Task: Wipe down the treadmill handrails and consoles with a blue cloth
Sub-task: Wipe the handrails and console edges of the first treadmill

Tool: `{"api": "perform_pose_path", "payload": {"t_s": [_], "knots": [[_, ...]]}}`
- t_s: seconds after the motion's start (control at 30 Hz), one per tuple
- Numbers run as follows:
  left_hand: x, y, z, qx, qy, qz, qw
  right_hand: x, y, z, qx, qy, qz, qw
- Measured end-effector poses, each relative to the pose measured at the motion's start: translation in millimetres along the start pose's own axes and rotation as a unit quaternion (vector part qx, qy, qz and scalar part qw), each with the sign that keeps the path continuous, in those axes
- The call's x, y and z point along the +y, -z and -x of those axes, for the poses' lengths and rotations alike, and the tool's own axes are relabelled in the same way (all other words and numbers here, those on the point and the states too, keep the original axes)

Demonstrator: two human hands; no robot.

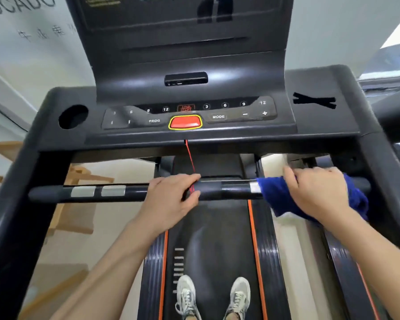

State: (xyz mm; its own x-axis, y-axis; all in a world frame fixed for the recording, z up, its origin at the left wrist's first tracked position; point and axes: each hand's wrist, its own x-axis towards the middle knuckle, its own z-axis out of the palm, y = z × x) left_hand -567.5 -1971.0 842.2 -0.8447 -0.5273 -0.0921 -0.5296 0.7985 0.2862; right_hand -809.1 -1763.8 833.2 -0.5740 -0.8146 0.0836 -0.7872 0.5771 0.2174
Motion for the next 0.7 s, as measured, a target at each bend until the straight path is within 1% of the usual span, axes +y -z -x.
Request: {"api": "perform_pose_path", "payload": {"t_s": [0.03, 0.1, 0.17, 0.23, 0.27, 0.3, 0.33, 0.37, 0.43, 0.5, 0.53, 0.57, 0.6, 0.7], "knots": [[-4.4, -0.3, 0.0, 0.002, 0.002, 0.018, 1.0, -14.0, 7.4, -1.4, 0.005, 0.009, 0.009, 1.0], [-9.5, -4.1, 3.2, 0.016, -0.008, 0.025, 1.0, -79.2, 15.4, -2.6, 0.012, 0.027, -0.03, 0.999], [-11.4, -6.7, 6.5, 0.034, -0.026, 0.036, 0.998, -148.9, 24.3, -7.9, 0.082, 0.051, -0.092, 0.991], [-16.8, -6.7, 5.4, 0.03, -0.039, 0.068, 0.996, -189.4, 26.2, -18.5, 0.132, 0.029, -0.143, 0.981], [-20.1, -7.3, 3.8, 0.031, -0.045, 0.078, 0.995, -196.0, 25.2, -20.6, 0.139, 0.037, -0.143, 0.979], [-23.0, -7.6, 3.2, 0.031, -0.052, 0.081, 0.995, -193.0, 22.3, -18.1, 0.136, 0.063, -0.126, 0.981], [-25.0, -8.0, 3.0, 0.032, -0.06, 0.081, 0.994, -181.6, 20.8, -15.3, 0.122, 0.09, -0.115, 0.982], [-26.8, -8.9, 4.9, 0.03, -0.069, 0.078, 0.994, -163.5, 21.1, -11.4, 0.096, 0.09, -0.114, 0.985], [-29.9, -9.5, 9.0, 0.028, -0.087, 0.059, 0.994, -114.8, 15.0, -5.2, 0.064, 0.037, -0.08, 0.994], [-32.4, -8.4, 10.6, 0.042, -0.099, 0.027, 0.994, -65.2, 9.6, 1.0, 0.024, -0.043, 0.01, 0.999], [-32.5, -6.1, 9.1, 0.044, -0.1, 0.014, 0.994, -52.6, 10.7, 3.9, 0.008, -0.088, 0.039, 0.995], [-31.6, -3.6, 6.0, 0.039, -0.1, 0.006, 0.994, -54.4, 14.9, 5.0, -0.014, -0.129, 0.031, 0.991], [-30.0, -1.4, 2.8, 0.029, -0.1, 0.003, 0.995, -70.8, 19.1, 4.9, -0.004, -0.143, 0.016, 0.99], [-27.7, 6.5, -5.3, 0.0, -0.11, -0.007, 0.994, -175.8, 37.0, -7.2, 0.038, -0.135, -0.116, 0.983]]}}
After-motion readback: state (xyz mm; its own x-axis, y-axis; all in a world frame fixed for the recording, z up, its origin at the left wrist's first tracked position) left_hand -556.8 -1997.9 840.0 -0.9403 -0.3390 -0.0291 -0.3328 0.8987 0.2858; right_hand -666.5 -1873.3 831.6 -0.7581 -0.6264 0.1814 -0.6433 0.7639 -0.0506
